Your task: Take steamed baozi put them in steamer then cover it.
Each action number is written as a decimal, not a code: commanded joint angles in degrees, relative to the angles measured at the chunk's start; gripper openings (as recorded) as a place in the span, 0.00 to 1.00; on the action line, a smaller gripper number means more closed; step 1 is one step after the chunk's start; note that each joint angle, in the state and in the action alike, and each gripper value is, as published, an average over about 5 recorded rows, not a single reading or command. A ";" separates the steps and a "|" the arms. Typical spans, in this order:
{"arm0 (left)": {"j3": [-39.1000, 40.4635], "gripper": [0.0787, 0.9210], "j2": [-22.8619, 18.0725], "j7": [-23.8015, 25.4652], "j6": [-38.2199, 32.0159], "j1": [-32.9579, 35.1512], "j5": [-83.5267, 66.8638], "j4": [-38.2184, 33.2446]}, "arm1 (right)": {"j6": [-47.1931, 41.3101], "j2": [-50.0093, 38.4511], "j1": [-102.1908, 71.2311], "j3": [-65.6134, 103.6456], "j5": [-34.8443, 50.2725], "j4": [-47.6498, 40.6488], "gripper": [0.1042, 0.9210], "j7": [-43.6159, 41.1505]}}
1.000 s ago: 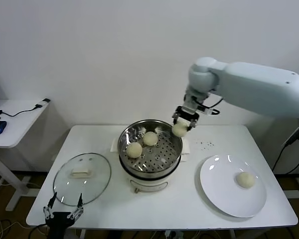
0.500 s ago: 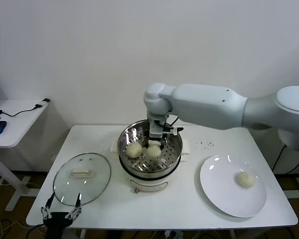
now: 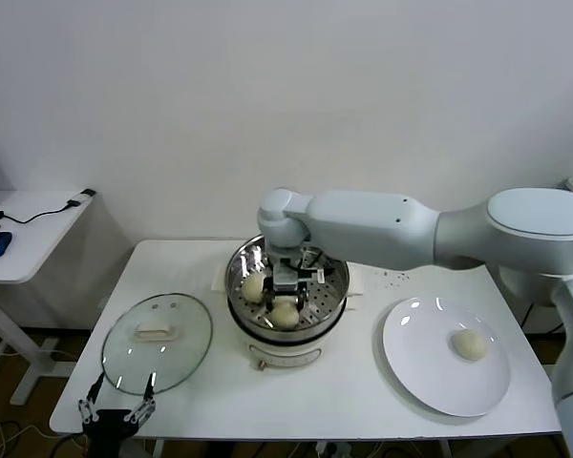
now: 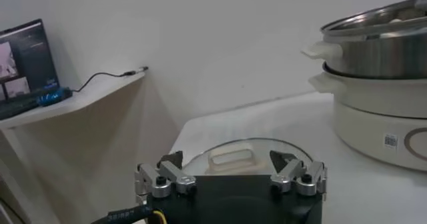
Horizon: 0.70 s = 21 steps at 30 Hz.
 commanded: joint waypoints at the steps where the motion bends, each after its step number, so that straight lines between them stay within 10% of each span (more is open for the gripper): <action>1: 0.01 0.88 0.01 0.00 -0.11 -0.01 -0.03 0.14 | 0.75 0.72 -1.22 0.43 -0.86 -0.21 0.77 0.06; 12: 0.10 0.88 0.15 -0.05 -0.07 -0.25 -0.07 -0.13 | -0.82 -3.54 3.02 3.44 2.46 0.13 0.88 0.54; 21: 0.30 0.88 0.64 -0.08 -0.28 -0.12 -0.07 -0.14 | -27.77 -18.81 18.93 -10.48 27.86 1.37 0.88 14.22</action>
